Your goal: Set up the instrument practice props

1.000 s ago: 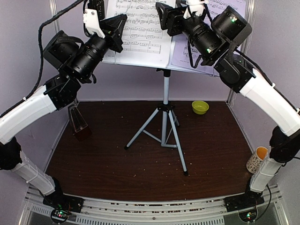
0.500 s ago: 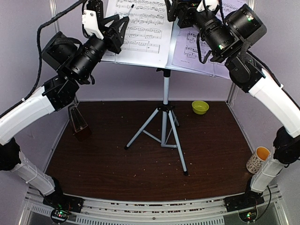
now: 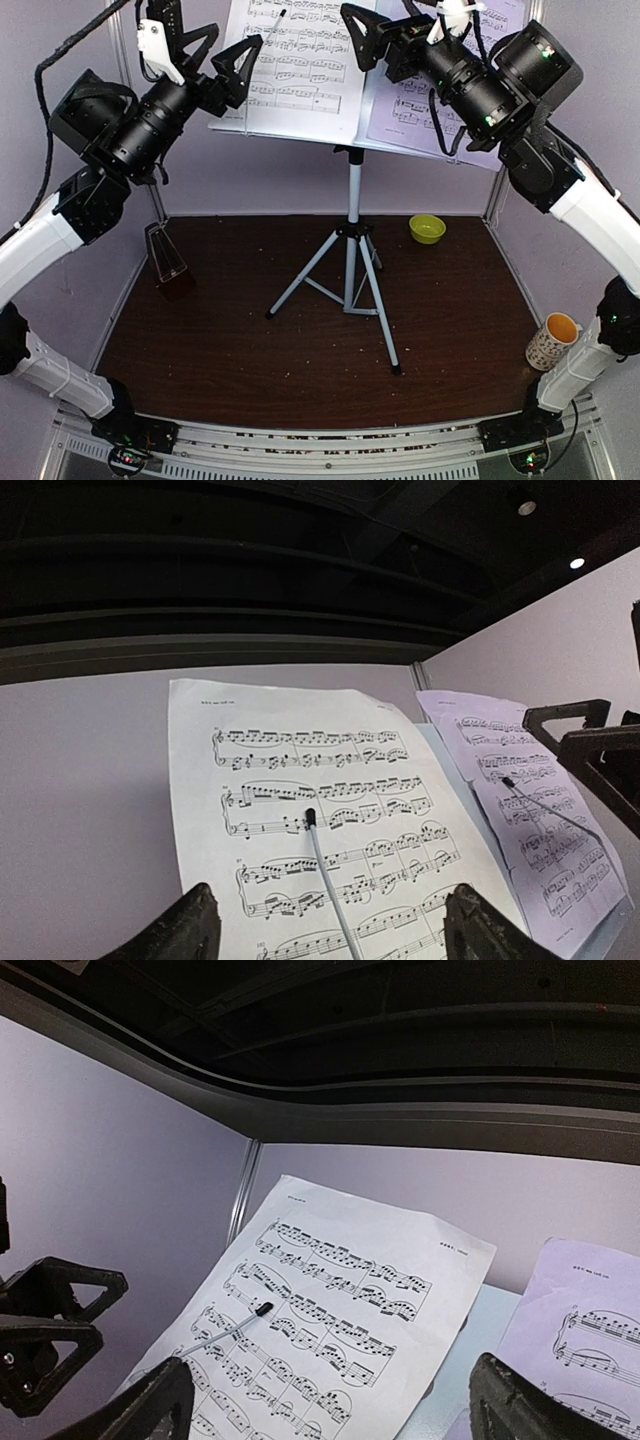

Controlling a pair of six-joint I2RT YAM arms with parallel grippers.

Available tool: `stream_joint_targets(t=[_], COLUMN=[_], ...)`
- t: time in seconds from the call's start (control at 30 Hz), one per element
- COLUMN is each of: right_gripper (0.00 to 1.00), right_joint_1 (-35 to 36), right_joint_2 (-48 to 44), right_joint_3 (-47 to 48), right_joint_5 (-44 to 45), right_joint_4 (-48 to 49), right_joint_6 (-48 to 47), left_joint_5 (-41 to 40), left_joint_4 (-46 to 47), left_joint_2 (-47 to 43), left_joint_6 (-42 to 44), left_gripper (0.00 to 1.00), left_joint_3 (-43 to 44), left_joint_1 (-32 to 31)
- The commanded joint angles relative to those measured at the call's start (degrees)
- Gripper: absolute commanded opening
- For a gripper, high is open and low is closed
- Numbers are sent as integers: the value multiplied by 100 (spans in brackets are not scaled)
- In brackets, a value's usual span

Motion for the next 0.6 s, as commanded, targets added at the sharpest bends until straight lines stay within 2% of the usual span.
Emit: stream_joint_targets(t=[0.0,0.17,0.33,0.43,0.57], right_gripper=[96,97,97,97,97], right_joint_1=[94,177,222,254,368], right_joint_2=[-596,-1159,-1745,-2121,-2616], right_joint_3=[-531,-1243,-1999,-2638,-3565], right_joint_5=[-282,-340,-837,-1097,-1204], right_joint_4=[-14,-88,-427,-407,-247], right_joint_6=[79,268,435,583,606], left_joint_5=[0,-287,-828,-857,-435], left_joint_4=[-460,-796,-1146,-1393,-1619], left_joint_2=[-467,-1073,-1730,-2137,-2566], left_joint_6=[-56,-304,-706,-1310,-2414], left_gripper=[80,83,85,86,86], left_joint_3=[-274,-872,-1732,-2290,-3013], left_joint_1=[-26,-17,147,605,1719])
